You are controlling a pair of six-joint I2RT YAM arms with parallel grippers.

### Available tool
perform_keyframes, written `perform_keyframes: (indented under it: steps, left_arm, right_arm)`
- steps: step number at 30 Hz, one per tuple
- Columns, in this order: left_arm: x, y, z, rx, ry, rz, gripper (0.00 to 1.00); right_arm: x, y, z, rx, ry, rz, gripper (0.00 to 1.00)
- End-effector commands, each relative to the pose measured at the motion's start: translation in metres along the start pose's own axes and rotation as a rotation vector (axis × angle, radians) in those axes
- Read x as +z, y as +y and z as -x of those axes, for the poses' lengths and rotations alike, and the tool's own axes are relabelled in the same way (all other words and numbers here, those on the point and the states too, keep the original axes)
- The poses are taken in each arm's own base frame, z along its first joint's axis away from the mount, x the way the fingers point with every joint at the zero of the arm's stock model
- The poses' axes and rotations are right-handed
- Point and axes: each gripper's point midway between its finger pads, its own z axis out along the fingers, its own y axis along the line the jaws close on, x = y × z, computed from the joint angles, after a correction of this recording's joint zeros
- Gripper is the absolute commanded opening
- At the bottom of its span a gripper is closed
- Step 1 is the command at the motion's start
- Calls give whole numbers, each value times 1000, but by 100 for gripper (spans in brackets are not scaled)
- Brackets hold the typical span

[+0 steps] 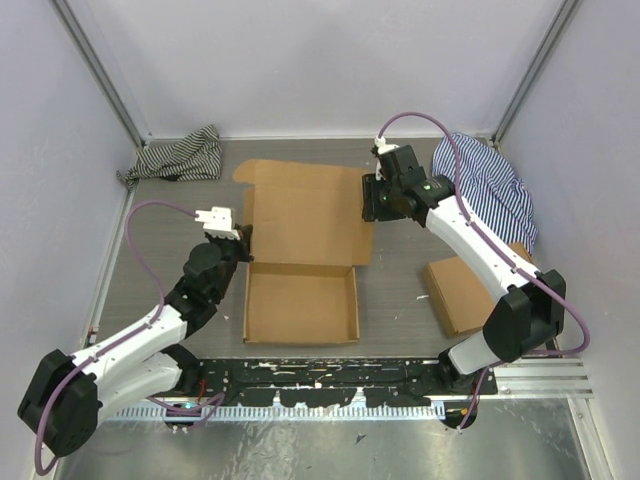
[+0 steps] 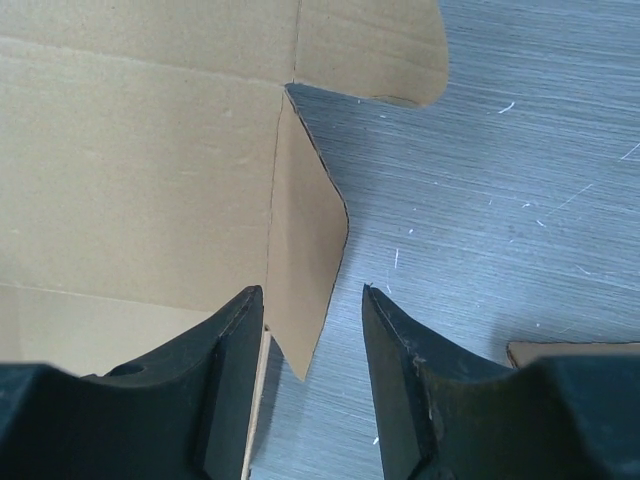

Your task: Fold the paper box

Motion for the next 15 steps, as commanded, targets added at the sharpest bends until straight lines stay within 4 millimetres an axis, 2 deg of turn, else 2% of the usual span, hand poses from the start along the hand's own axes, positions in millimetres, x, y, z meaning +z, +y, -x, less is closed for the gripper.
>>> perform_keyframes:
  steps: [1, 11, 13, 15]
  left_arm:
    - [-4, -4, 20, -13, -92, -16, 0]
    - [-6, -9, 23, -4, -107, -40, 0]
    - [-6, -9, 23, -1, -105, -38, 0]
    - [-5, -8, 21, 3, -100, -35, 0]
  right_arm:
    - [-8, -4, 22, -23, -76, -7, 50]
    - [18, 6, 40, -15, -62, 87, 47]
    - [21, 12, 42, -19, -64, 115, 43]
    - [22, 17, 43, -16, -64, 143, 33]
